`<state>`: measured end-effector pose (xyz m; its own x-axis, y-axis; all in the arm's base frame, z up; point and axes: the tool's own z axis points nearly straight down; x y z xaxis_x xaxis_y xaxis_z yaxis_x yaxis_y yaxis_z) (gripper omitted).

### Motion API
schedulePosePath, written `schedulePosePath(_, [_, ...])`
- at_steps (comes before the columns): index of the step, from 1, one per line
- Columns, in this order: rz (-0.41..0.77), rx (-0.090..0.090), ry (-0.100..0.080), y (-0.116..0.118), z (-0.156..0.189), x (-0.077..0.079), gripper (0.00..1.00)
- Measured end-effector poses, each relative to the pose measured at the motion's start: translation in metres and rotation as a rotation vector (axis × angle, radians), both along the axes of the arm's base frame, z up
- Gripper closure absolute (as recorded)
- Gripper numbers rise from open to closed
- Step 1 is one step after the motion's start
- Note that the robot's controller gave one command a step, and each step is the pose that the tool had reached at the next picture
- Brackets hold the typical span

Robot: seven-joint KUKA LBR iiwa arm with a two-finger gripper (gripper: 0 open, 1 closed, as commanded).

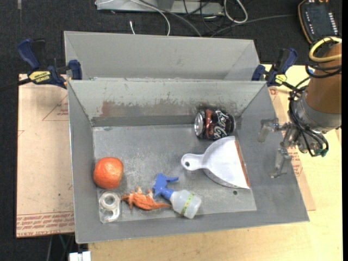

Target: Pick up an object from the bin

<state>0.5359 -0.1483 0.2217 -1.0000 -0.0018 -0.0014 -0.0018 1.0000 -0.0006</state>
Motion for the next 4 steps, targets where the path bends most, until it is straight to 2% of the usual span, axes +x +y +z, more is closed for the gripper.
schedulePosePath(1, [0.0,0.0,0.0,0.0,0.0,0.0,0.0])
schedulePosePath(2, [0.085,0.002,0.006,0.023,-0.062,-0.025,0.0])
schedulePosePath(3, [0.109,-0.003,-0.009,0.023,-0.066,-0.024,0.0])
schedulePosePath(4, [-0.024,0.0,-0.005,0.038,-0.11,-0.024,0.0])
